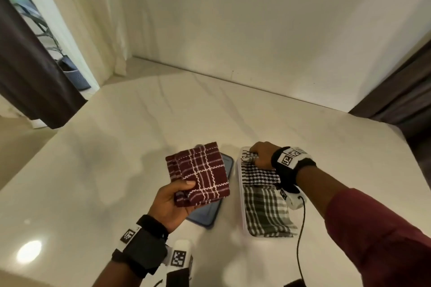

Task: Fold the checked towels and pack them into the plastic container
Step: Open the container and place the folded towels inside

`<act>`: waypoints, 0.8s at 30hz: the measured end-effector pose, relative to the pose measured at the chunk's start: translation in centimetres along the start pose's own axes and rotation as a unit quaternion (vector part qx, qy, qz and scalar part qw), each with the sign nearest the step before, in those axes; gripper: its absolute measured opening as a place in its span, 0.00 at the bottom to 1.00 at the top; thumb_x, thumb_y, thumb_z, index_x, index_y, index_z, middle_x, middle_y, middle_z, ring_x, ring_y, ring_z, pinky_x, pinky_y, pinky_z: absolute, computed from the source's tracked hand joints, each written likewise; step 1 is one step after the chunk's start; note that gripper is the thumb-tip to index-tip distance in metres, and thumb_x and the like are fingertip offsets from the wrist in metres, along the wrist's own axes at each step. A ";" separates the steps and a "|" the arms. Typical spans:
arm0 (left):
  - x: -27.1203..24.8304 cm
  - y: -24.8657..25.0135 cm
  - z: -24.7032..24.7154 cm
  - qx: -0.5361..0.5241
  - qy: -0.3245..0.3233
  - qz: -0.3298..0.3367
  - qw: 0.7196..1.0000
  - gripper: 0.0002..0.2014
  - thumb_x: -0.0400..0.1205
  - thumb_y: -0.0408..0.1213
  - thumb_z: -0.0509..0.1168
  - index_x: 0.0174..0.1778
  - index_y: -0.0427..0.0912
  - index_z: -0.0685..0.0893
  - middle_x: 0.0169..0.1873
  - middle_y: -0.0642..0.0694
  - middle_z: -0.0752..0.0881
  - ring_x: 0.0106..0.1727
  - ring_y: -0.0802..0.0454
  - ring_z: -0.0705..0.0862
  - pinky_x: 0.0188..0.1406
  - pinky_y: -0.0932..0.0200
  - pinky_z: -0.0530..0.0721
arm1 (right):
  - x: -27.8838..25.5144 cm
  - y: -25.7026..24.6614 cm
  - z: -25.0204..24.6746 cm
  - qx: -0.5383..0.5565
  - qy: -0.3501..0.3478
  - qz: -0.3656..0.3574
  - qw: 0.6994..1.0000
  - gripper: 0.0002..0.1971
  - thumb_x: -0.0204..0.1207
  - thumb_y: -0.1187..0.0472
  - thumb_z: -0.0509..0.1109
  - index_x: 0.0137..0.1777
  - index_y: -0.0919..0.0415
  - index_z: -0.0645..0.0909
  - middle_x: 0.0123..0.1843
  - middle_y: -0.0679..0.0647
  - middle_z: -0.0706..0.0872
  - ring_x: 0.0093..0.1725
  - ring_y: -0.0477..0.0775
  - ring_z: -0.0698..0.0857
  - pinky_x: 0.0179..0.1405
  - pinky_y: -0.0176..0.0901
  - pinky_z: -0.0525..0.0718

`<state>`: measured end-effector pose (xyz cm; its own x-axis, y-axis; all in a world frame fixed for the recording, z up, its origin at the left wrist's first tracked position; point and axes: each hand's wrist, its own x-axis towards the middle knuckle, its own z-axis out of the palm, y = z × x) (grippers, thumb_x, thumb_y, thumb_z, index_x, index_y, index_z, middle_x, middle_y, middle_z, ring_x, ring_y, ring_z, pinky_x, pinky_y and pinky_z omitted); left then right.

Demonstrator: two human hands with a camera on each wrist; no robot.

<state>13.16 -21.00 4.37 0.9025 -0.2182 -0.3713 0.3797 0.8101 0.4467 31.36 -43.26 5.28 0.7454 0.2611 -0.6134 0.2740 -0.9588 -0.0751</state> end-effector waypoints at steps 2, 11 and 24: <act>0.0 -0.2 0.4 0.015 0.003 -0.001 1.000 0.46 0.50 0.32 0.86 0.66 0.37 0.77 0.57 0.34 0.86 0.57 0.36 0.86 0.54 0.41 0.87 | -1.3 0.4 0.1 -0.030 0.055 0.002 0.998 0.20 0.72 0.55 0.70 0.64 0.53 0.79 0.64 0.56 0.83 0.58 0.59 0.83 0.54 0.47 0.81; 0.6 -1.2 4.8 0.166 -0.004 0.044 0.985 0.21 0.81 0.43 0.64 0.70 0.41 0.75 0.64 0.41 0.84 0.65 0.47 0.83 0.57 0.57 0.84 | -12.7 -6.4 1.6 0.361 0.220 -0.174 0.889 0.32 0.65 0.32 0.74 0.67 0.46 0.80 0.51 0.41 0.85 0.49 0.39 0.83 0.47 0.31 0.80; -1.6 -1.5 4.4 0.277 0.112 0.132 0.945 0.21 0.83 0.29 0.60 0.73 0.45 0.71 0.59 0.42 0.85 0.57 0.48 0.86 0.49 0.58 0.84 | -12.3 -8.8 3.4 0.386 0.349 -0.159 0.839 0.21 0.70 0.63 0.71 0.65 0.58 0.83 0.54 0.49 0.87 0.49 0.44 0.84 0.51 0.36 0.83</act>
<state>12.03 -24.24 7.95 0.9387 0.1231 -0.3221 0.2507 0.3977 0.8826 17.69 -38.37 10.79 0.9572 0.2614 0.1238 0.2522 -0.5444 -0.8000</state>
